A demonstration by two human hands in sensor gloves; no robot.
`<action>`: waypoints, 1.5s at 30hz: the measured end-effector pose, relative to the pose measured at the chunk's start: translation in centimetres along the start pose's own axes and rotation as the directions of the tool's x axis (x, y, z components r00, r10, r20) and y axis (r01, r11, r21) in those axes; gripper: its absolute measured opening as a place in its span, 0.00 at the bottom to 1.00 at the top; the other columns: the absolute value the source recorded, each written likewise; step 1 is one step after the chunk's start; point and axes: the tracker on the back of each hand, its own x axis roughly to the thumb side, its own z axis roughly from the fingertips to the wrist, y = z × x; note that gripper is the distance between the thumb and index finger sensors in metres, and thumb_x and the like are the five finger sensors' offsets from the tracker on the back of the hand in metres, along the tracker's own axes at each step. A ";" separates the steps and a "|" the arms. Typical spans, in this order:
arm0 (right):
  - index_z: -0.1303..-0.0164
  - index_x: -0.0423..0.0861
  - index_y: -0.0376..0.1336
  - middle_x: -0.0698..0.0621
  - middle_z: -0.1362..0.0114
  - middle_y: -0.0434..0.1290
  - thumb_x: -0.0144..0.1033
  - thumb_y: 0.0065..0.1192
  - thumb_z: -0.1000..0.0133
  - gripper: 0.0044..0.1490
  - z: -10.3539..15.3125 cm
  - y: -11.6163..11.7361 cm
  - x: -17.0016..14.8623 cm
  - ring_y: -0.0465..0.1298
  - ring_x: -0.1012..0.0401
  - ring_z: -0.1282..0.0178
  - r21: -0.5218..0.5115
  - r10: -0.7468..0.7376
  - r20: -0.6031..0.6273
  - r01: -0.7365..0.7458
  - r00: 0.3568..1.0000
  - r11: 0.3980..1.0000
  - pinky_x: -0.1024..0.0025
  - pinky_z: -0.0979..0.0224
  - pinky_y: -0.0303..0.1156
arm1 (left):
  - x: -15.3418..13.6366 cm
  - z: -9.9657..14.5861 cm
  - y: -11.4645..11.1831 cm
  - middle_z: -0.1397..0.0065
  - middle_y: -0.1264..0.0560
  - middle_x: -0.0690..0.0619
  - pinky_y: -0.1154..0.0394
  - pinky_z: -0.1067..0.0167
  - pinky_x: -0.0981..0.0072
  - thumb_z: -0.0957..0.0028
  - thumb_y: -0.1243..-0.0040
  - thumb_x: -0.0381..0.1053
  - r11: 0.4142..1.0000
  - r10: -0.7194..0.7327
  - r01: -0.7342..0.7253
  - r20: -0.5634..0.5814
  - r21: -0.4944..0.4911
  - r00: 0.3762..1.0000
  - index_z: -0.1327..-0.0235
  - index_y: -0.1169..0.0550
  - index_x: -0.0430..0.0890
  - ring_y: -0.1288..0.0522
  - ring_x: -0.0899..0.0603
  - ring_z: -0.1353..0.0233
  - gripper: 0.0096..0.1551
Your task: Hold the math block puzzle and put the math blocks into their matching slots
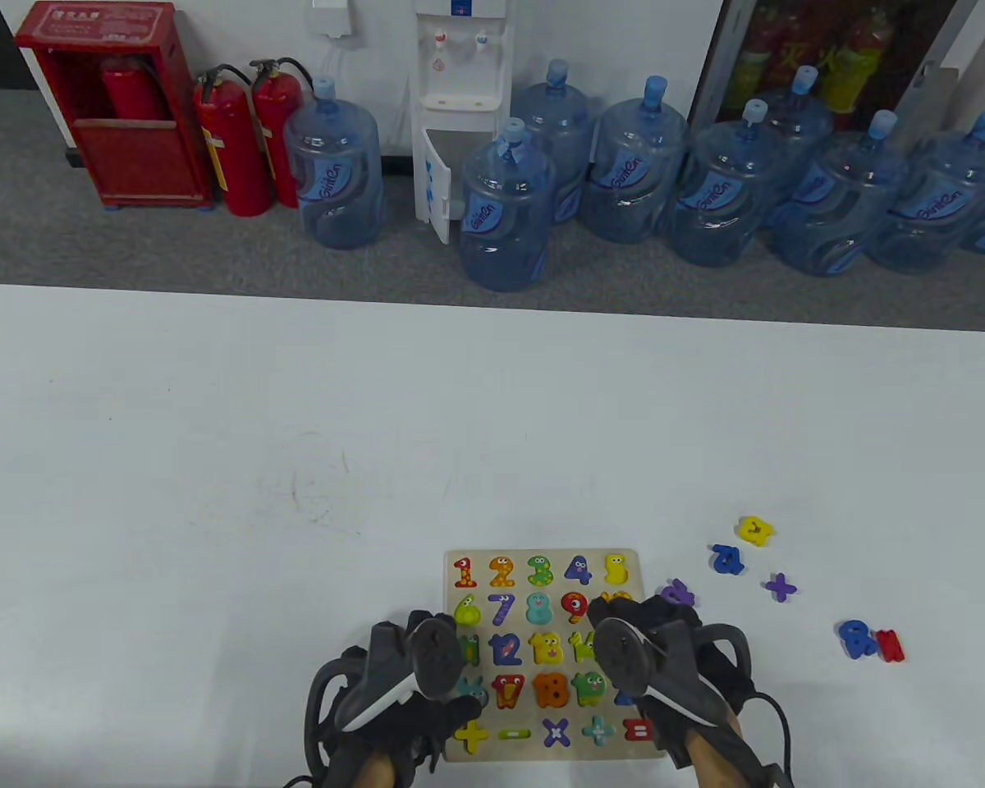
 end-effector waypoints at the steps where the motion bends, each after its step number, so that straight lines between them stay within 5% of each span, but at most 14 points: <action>1: 0.44 0.61 0.68 0.60 0.35 0.74 0.35 0.73 0.66 0.36 -0.4 0.2 0.4 0.77 0.60 0.40 0.021 -0.012 0.004 0.012 1.000 1.000 0.58 0.32 0.72 | 0.0 0.0 0.0 0.18 0.57 0.55 0.48 0.27 0.24 0.62 0.48 0.71 1.000 -0.001 0.001 0.000 -0.001 1.000 0.24 0.53 0.57 0.54 0.30 0.17 0.54; 8: 0.43 0.60 0.68 0.58 0.34 0.73 0.36 0.73 0.66 0.37 -1.6 1.5 2.7 0.77 0.60 0.40 0.077 0.033 0.022 -0.034 0.999 0.996 0.58 0.32 0.72 | 0.0 0.0 0.0 0.18 0.57 0.55 0.48 0.28 0.24 0.62 0.48 0.71 1.000 -0.002 0.002 0.002 0.000 1.000 0.24 0.53 0.56 0.54 0.30 0.17 0.54; 20: 0.51 0.63 0.72 0.60 0.38 0.75 0.38 0.75 0.70 0.33 -1.2 1.6 2.1 0.79 0.63 0.45 0.072 0.003 0.003 -0.003 1.000 0.997 0.61 0.35 0.74 | 0.1 0.0 0.0 0.18 0.57 0.55 0.48 0.27 0.24 0.62 0.49 0.71 1.000 -0.004 0.004 0.001 -0.004 1.000 0.24 0.52 0.56 0.54 0.30 0.17 0.54; 28: 0.47 0.61 0.70 0.59 0.36 0.74 0.39 0.75 0.69 0.36 -1.0 1.6 2.0 0.80 0.62 0.46 0.101 0.002 0.011 -0.003 1.000 0.995 0.59 0.34 0.74 | 0.1 0.0 0.0 0.18 0.57 0.55 0.48 0.27 0.24 0.62 0.49 0.71 1.000 -0.005 0.005 0.003 -0.003 1.000 0.24 0.53 0.56 0.54 0.30 0.17 0.54; 33: 0.44 0.59 0.70 0.57 0.34 0.73 0.36 0.72 0.65 0.34 -0.7 0.2 -1.0 0.78 0.60 0.43 0.033 -0.136 -0.061 0.138 0.989 0.990 0.57 0.33 0.73 | 0.1 0.0 -0.1 0.18 0.57 0.55 0.48 0.27 0.24 0.62 0.49 0.71 1.000 -0.004 0.004 0.007 -0.003 1.000 0.24 0.53 0.56 0.54 0.30 0.17 0.54; 38: 0.34 0.58 0.61 0.55 0.25 0.62 0.35 0.67 0.61 0.40 -0.2 0.7 -5.6 0.71 0.56 0.31 -0.062 -0.002 -0.269 -0.016 0.963 0.998 0.57 0.31 0.70 | 0.1 0.0 0.0 0.18 0.57 0.55 0.48 0.27 0.24 0.62 0.49 0.71 1.000 -0.005 0.005 0.006 -0.005 1.000 0.24 0.53 0.56 0.55 0.30 0.17 0.54; 42: 0.31 0.59 0.56 0.54 0.21 0.54 0.34 0.64 0.59 0.42 -0.7 2.4 -7.0 0.66 0.53 0.27 0.077 0.076 -0.297 -0.056 0.952 0.995 0.57 0.30 0.69 | 0.1 0.0 0.0 0.18 0.57 0.55 0.48 0.27 0.24 0.62 0.49 0.71 1.000 -0.002 0.002 0.006 -0.007 1.000 0.24 0.53 0.57 0.55 0.30 0.17 0.54; 45: 0.28 0.60 0.47 0.54 0.19 0.44 0.36 0.59 0.57 0.46 -1.3 3.7 -6.9 0.60 0.50 0.23 0.274 0.101 -0.302 -0.015 0.948 0.962 0.56 0.27 0.65 | 0.2 0.0 -0.1 0.18 0.57 0.55 0.48 0.27 0.24 0.62 0.49 0.71 1.000 -0.004 0.004 0.006 -0.009 1.000 0.24 0.53 0.57 0.55 0.30 0.17 0.54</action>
